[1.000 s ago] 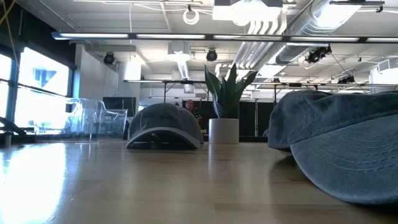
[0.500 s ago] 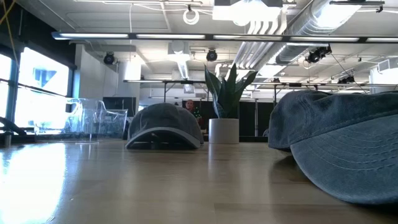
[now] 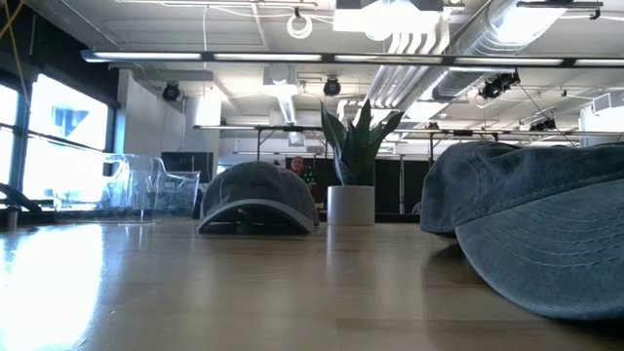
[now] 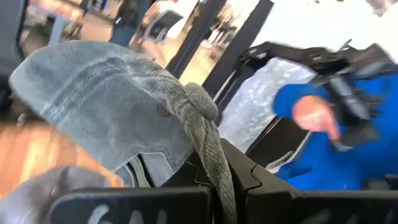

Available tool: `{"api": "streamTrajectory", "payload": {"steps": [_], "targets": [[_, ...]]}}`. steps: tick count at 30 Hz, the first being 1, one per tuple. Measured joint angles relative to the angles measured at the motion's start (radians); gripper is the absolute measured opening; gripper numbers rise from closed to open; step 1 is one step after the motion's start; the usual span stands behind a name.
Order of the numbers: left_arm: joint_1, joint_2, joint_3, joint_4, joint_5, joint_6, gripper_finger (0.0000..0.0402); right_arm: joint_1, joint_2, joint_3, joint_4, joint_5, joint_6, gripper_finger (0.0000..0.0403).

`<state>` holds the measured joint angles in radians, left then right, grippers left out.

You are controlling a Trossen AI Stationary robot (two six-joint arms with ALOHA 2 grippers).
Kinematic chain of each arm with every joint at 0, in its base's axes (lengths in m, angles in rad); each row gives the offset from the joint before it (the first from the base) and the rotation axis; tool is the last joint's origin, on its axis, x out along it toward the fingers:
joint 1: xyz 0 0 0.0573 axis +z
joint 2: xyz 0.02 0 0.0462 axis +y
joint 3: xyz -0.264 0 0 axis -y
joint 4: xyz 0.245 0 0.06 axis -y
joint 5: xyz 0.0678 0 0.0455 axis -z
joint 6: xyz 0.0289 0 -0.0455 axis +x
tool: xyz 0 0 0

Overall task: Pick & Place hat
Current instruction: Put the bottom black cap into the bottom transparent bin

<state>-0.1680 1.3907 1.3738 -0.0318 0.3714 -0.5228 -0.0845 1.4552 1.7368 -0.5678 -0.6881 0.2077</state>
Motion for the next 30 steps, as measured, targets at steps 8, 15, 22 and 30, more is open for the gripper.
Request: {"api": "streamTrajectory", "payload": {"steps": [8,15,22,30], "targets": [[0.005,0.041,-0.003,-0.013,-0.024,-0.011,0.0001,0.028,0.087,0.000,0.012,-0.048,0.054,0.0279],[0.005,0.057,0.000,-0.021,-0.041,-0.012,0.0001,0.091,0.102,0.000,-0.056,-0.026,0.029,0.0242],[0.005,0.056,0.000,-0.030,-0.090,-0.012,0.0001,0.144,0.104,0.000,-0.106,0.097,0.008,0.0178],[0.005,0.056,0.000,-0.033,-0.095,-0.019,0.0001,0.175,0.104,0.000,-0.094,0.208,-0.018,0.0109]]}}
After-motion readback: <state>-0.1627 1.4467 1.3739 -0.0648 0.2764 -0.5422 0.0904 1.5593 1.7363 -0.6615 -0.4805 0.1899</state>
